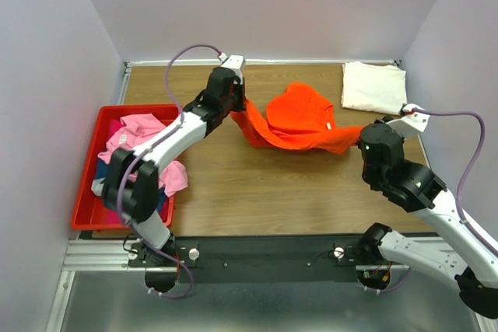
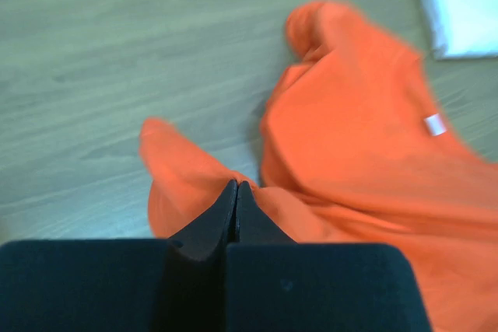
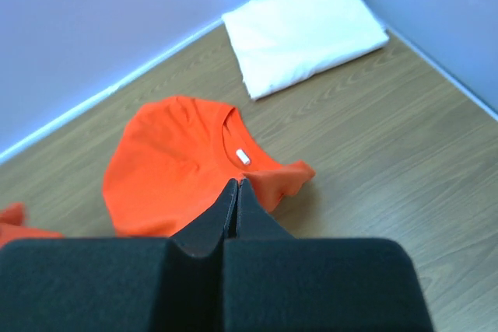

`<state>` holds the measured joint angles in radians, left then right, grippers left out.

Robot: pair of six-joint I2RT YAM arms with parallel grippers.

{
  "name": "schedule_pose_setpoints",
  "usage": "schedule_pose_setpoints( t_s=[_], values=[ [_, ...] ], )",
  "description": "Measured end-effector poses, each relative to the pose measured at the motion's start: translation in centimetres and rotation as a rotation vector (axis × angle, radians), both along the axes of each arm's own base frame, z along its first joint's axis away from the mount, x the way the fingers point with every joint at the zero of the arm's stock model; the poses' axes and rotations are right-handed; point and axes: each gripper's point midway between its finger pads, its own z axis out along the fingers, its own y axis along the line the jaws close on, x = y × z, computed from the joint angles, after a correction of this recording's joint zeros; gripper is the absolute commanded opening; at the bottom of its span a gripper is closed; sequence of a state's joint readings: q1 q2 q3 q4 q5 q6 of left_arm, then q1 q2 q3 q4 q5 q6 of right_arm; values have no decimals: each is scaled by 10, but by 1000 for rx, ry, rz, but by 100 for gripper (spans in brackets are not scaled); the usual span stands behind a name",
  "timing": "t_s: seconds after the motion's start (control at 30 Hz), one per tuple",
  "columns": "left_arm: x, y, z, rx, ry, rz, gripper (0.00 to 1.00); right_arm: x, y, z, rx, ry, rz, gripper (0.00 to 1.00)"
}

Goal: Fold and stack the t-shirts
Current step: Flatten the tshirt out

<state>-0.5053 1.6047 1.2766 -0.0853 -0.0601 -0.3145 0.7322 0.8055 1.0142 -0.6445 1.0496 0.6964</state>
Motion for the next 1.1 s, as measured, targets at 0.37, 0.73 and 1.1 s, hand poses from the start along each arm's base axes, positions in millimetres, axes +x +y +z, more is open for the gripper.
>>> schedule_pose_setpoints(
  t_s=[0.37,0.73,1.1],
  values=[
    [33,14,-96,133,166,13,63,-24,-40,29,47,-127,-130,0],
    [15,21,-139,-26,259,-68,58,-8,-27,3,-51,-38,-137,0],
    [33,-44,-136,-128,230,-205,50,-9,-27,1,-36,-41,-126,0]
  ],
)
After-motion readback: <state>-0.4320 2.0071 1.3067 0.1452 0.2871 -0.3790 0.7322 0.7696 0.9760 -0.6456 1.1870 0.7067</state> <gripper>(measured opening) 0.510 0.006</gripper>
